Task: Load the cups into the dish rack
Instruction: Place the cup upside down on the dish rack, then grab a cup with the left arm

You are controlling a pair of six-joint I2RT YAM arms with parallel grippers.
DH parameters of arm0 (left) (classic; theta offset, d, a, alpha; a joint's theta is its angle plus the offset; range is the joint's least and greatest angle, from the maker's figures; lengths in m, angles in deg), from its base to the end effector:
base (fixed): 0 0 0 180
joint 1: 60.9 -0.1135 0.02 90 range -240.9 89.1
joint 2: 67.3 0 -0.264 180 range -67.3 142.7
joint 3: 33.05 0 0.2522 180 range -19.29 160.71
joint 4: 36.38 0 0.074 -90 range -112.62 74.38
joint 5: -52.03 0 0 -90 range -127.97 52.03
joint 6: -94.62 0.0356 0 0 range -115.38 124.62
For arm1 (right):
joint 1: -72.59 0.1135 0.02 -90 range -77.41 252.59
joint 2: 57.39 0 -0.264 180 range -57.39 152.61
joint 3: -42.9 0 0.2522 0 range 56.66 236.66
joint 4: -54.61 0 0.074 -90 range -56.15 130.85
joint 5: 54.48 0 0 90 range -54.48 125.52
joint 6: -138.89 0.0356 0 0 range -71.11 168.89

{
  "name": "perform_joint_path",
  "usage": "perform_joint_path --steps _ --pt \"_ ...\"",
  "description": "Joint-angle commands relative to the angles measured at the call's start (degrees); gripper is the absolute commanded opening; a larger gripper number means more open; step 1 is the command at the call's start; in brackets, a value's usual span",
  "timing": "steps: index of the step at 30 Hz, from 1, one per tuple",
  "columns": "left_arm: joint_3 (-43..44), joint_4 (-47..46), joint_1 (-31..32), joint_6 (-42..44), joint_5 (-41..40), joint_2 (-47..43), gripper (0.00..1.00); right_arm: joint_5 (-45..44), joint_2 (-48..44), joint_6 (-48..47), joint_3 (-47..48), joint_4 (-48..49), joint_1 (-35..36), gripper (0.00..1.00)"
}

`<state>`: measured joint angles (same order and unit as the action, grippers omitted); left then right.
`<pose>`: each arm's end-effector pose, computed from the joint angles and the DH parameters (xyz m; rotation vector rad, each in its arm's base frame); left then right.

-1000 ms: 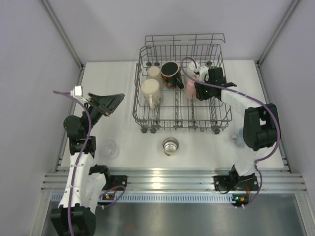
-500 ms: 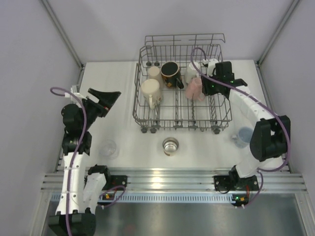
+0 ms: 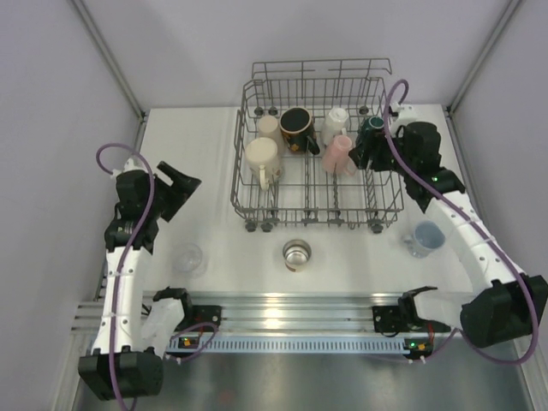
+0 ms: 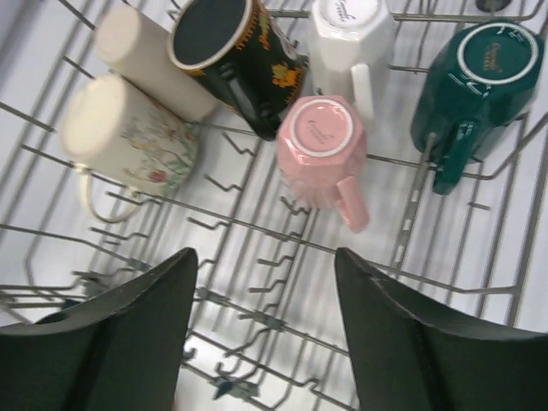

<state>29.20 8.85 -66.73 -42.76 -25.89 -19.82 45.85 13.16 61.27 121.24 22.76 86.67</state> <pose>0.1791 0.0108 0.3172 -0.8483 1.9847 -0.6503 0.2715 0.0747 0.3522 -0.1478 2.0097 0.4756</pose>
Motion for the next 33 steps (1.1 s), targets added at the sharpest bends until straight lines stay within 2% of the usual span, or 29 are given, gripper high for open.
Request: perform_joint_path --steps 1,2,4,6,9,13,19,27,33 --pt "4.6 4.0 0.2 10.8 -4.2 0.1 0.87 4.7 -5.2 7.8 -5.3 11.1 0.2 0.68" --pt "5.6 6.0 0.2 12.0 -6.9 0.4 0.88 5.8 -6.2 8.6 -6.3 12.4 0.7 0.71" --pt "6.9 7.8 0.2 16.7 -8.0 1.4 0.88 5.4 -8.7 9.8 -9.2 16.6 1.1 0.85" --pt "7.9 10.1 0.2 17.7 -11.4 2.6 0.88 5.1 -10.6 11.8 -12.1 20.7 1.5 0.99" --pt "7.1 10.8 0.2 16.0 -16.8 1.9 0.9 5.2 -12.4 13.5 -14.9 22.9 1.9 0.99" --pt "5.8 11.2 0.1 13.2 -22.1 1.0 0.98 5.1 -13.3 14.2 -17.1 23.5 2.3 0.99" --pt "6.4 14.2 0.1 8.4 -19.6 4.2 0.98 5.0 -13.8 13.1 -16.9 22.3 2.5 1.0" --pt "6.5 23.9 0.2 -6.2 -25.2 6.9 0.95 4.4 -13.6 12.0 -16.8 20.8 3.5 0.99" --pt "8.0 31.7 0.2 -9.4 -26.0 7.2 0.95 4.4 -13.8 11.3 -16.8 20.2 3.7 0.99"
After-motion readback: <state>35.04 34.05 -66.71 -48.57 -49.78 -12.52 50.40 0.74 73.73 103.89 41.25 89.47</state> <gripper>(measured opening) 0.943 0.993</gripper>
